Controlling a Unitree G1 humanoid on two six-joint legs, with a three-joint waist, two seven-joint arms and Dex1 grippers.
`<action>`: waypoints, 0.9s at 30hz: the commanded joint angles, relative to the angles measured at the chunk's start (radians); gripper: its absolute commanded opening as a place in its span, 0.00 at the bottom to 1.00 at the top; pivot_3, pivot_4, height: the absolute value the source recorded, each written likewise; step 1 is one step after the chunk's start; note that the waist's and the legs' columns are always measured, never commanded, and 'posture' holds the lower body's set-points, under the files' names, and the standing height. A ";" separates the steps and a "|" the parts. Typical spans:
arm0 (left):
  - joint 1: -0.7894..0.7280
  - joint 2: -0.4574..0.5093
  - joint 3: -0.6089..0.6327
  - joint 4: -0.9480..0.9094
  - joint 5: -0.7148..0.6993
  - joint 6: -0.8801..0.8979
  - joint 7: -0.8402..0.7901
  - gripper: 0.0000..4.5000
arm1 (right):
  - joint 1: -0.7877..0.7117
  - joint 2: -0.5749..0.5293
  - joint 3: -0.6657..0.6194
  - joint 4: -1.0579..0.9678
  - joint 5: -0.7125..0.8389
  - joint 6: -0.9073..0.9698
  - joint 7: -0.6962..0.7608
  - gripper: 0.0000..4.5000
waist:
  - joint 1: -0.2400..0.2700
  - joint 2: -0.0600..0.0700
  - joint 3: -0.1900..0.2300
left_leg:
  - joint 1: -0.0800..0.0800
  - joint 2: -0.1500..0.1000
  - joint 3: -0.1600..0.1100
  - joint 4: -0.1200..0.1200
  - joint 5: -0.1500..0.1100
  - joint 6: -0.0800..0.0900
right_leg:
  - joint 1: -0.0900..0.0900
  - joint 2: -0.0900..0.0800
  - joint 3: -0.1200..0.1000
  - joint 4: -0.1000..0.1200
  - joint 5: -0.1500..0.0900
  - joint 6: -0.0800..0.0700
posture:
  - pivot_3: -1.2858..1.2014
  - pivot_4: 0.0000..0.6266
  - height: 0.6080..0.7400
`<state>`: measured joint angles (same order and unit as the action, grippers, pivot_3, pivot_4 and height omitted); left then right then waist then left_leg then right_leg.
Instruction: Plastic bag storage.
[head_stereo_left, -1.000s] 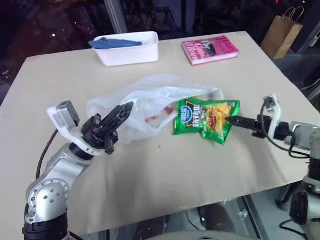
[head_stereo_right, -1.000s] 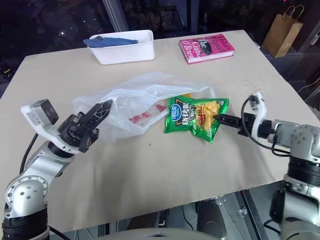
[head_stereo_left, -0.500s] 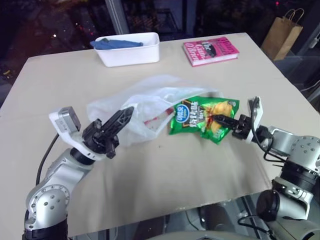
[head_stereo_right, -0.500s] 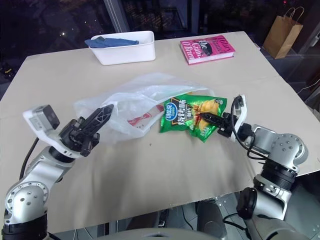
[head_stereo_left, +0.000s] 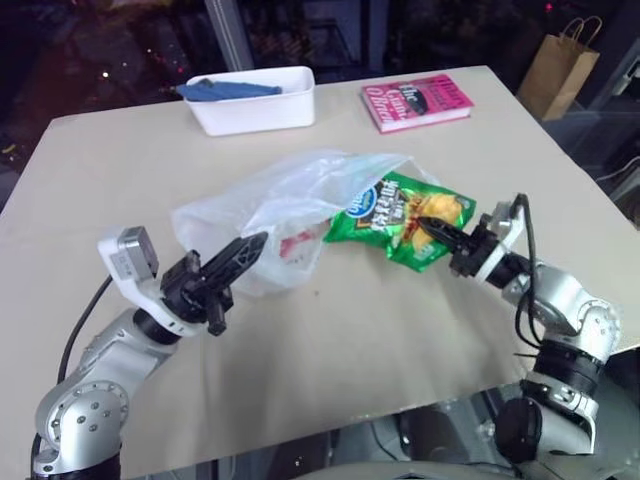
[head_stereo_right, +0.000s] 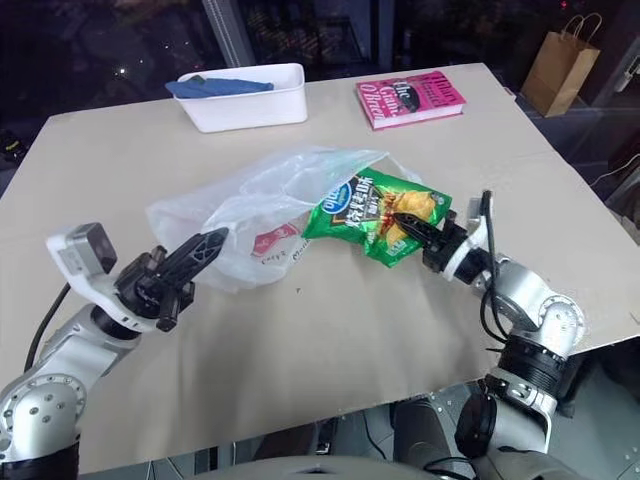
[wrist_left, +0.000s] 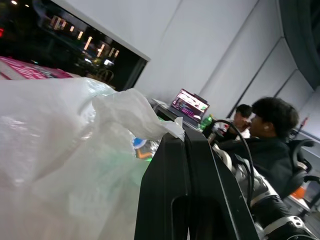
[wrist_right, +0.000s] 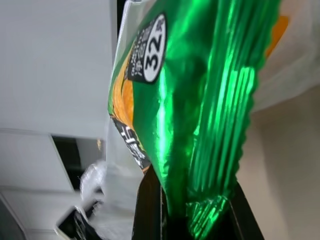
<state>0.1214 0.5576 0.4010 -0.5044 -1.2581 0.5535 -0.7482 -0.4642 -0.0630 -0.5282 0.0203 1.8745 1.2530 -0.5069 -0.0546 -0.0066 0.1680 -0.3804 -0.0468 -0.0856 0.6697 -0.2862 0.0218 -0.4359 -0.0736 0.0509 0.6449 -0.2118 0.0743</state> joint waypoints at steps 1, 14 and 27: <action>0.002 0.002 0.005 -0.057 -0.020 -0.004 -0.009 0.00 | -0.040 0.054 0.077 -0.042 0.098 -0.134 -0.077 0.02 | -0.004 0.000 0.000 | 0.000 0.001 0.000 0.000 0.000 0.000 | 0.000 0.001 0.000 0.000 0.000 0.000 | 0.52 0.24 1.00; -0.044 -0.056 -0.061 -0.044 0.010 -0.019 0.010 0.00 | -0.339 0.104 0.390 0.221 -0.202 -0.216 0.096 0.02 | -0.010 0.001 0.000 | 0.000 -0.001 -0.001 0.000 0.000 0.000 | 0.001 0.002 -0.001 -0.001 0.000 0.000 | 0.52 0.24 1.00; -0.101 -0.113 -0.055 -0.022 0.013 -0.037 0.054 0.00 | -0.335 -0.097 0.686 0.084 -0.861 -0.308 0.741 0.57 | 0.004 0.000 0.000 | -0.003 -0.001 -0.003 0.000 0.002 -0.004 | -0.001 0.001 -0.002 -0.003 0.000 0.000 | 0.52 0.24 1.00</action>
<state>0.0293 0.4443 0.3350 -0.5141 -1.2382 0.5321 -0.6938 -0.8153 -0.1090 0.1491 0.1979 1.0590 0.9268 0.1537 -0.0507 -0.0065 0.1676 -0.3834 -0.0482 -0.0891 0.6695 -0.2842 0.0182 -0.4366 -0.0733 0.0485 0.6416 -0.2117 0.0739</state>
